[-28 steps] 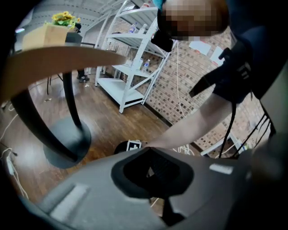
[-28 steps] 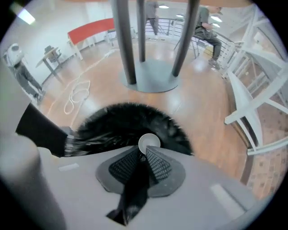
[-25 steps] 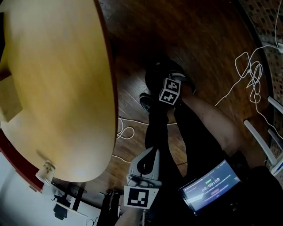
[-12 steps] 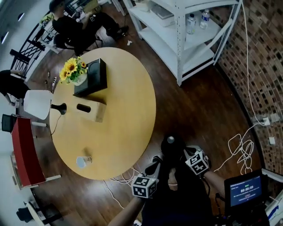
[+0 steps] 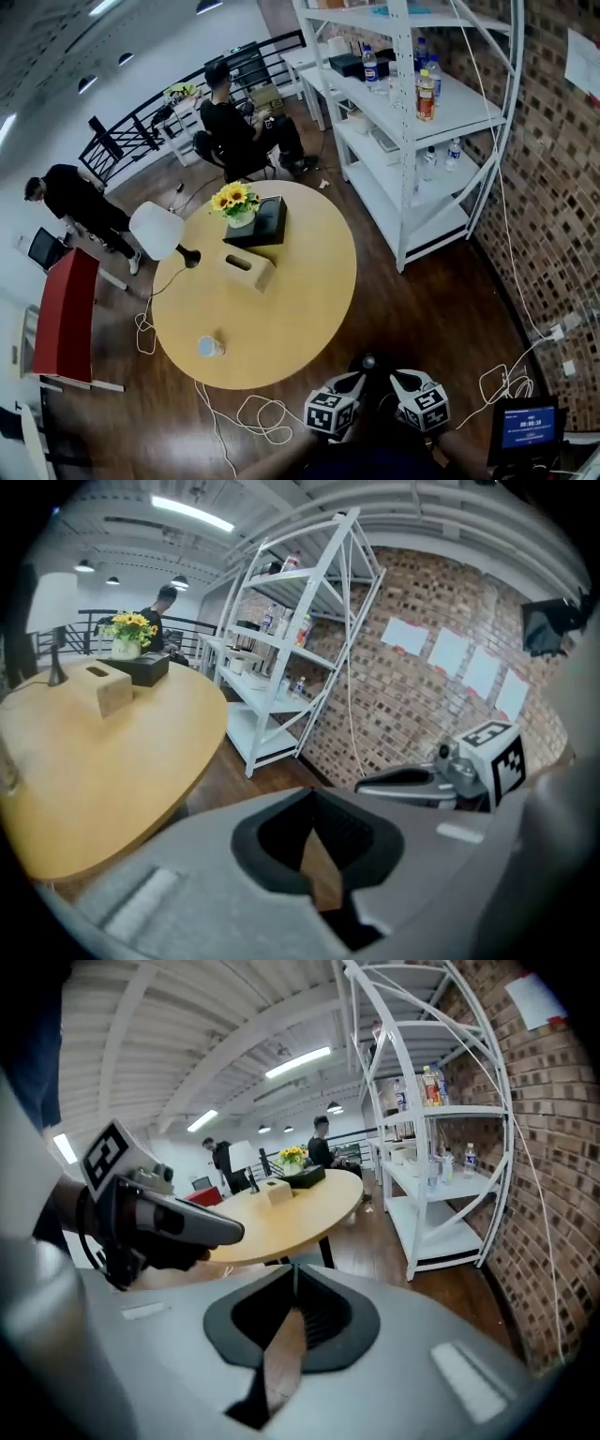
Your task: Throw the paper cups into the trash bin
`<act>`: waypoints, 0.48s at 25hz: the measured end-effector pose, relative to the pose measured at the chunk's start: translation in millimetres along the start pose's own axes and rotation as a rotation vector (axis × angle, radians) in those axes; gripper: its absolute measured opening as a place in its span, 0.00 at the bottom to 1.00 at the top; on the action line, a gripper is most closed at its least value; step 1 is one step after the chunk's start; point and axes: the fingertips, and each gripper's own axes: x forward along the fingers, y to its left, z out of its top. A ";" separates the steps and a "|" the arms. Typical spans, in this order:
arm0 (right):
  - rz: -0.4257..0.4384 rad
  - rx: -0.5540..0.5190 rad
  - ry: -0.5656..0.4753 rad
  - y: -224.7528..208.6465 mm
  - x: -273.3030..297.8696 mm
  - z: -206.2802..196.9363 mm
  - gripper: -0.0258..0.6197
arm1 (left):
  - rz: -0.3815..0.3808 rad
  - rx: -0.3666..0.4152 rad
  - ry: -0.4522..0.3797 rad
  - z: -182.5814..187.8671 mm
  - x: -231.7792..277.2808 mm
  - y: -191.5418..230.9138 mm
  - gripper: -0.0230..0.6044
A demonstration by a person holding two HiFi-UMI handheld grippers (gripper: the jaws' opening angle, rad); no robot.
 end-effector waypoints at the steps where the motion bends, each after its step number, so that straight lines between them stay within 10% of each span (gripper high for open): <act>1: 0.015 0.013 -0.030 11.7 -3.9 4.8 0.07 | -0.002 -0.005 -0.019 -2.3 -8.7 -0.6 0.04; 12: -0.019 -0.007 -0.169 170.5 -65.7 -18.7 0.07 | 0.009 0.024 -0.115 -124.6 -175.0 -8.0 0.04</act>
